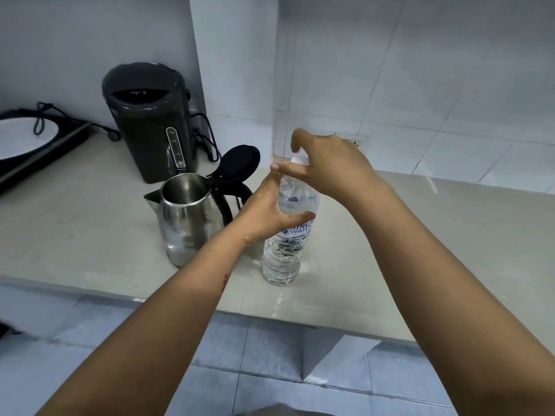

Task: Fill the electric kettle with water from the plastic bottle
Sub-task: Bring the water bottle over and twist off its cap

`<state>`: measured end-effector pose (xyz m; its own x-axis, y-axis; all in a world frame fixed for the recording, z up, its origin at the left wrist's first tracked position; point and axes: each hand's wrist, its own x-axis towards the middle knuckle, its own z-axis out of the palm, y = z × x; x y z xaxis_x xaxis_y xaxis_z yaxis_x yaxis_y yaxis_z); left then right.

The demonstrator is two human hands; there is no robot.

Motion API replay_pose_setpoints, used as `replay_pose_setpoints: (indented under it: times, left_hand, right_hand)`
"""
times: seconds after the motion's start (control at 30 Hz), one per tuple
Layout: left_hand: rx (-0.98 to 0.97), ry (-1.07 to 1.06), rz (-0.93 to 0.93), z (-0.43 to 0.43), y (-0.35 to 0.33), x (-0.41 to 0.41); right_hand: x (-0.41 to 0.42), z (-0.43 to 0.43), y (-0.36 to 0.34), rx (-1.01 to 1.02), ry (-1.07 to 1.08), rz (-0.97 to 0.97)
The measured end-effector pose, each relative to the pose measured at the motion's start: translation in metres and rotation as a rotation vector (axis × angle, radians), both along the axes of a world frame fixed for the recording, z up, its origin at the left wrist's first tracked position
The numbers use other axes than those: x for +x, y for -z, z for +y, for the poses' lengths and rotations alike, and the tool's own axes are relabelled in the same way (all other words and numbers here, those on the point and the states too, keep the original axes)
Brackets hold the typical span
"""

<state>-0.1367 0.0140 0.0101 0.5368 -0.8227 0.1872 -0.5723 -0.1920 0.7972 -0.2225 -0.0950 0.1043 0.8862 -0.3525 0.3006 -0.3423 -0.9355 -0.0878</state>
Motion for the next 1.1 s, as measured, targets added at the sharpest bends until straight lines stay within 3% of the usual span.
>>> replay_pose_setpoints:
  times: [0.13,0.37,0.6,0.83,0.97,1.1]
  left_hand:
    - [-0.024,0.004,0.004,0.001,0.001,0.002]
    - [-0.067,-0.054,0.024,-0.001,0.004,-0.004]
    - [-0.04,-0.053,0.004,-0.003,0.002,-0.006]
    - [-0.058,-0.094,0.019,-0.001,0.002,-0.009]
    - [-0.064,-0.084,0.03,0.001,0.002,-0.01]
    - [-0.069,-0.092,0.029,0.001,0.005,-0.01]
  right_hand:
    - [0.002,0.002,0.0,-0.075,0.008,-0.001]
    - [-0.011,-0.008,0.012,0.114,0.005,-0.206]
    - [-0.009,-0.006,0.009,-0.054,-0.042,-0.121]
    - [-0.013,-0.009,0.004,-0.003,-0.161,-0.196]
    - [-0.022,-0.029,0.011,0.104,-0.081,-0.367]
    - [-0.032,-0.052,0.057,0.214,0.082,-0.322]
